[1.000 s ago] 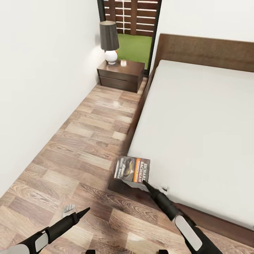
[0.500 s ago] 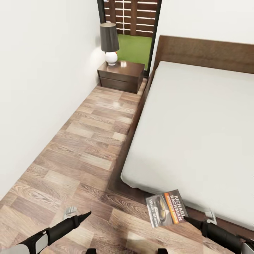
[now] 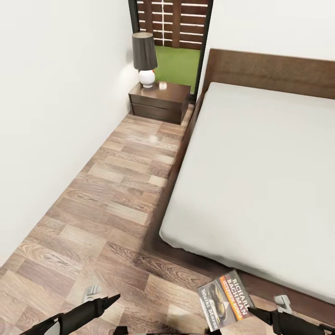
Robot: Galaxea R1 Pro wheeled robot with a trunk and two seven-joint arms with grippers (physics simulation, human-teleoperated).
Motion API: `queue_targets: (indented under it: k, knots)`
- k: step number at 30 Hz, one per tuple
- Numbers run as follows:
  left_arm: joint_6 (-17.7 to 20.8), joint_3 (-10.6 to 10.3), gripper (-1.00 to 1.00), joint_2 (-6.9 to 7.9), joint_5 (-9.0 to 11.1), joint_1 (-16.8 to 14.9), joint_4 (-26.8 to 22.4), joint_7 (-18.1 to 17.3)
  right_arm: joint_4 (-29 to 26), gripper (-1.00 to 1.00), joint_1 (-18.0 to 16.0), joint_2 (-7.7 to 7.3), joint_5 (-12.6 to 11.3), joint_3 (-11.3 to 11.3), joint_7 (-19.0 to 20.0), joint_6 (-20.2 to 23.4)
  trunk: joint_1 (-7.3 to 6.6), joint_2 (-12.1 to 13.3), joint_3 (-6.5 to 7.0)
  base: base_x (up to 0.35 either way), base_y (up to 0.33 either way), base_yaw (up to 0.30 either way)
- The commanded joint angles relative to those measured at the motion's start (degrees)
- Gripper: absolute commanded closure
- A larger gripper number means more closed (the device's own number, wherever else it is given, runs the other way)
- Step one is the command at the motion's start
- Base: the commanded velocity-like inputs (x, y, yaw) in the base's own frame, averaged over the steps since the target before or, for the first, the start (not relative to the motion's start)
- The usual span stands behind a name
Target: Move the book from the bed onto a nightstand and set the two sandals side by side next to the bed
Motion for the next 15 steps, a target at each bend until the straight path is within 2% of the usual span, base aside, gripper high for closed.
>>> queue_targets:
  k: [1,6,15]
  knots:
    - [-0.26,0.44,-1.0,0.01,-0.65,-0.02,0.02,-0.12,1.46,1.0,-0.05,-0.06,-0.61,0.27,0.0,0.45,-0.22,0.39,0.15,0.0,0.0,0.0]
    - [-0.26,0.43,-1.0,0.01,-0.73,-0.01,0.02,-0.14,5.81,1.0,-0.05,-0.05,-0.56,0.25,-0.08,-0.3,-1.32,2.39,1.05,0.0,0.0,0.0]
    - [0.02,0.46,-1.0,0.01,-0.52,-0.01,-0.18,-0.5,6.93,1.0,-0.05,-0.05,-0.62,0.2,-0.07,-1.53,-3.3,6.0,2.67,0.0,0.0,0.0]
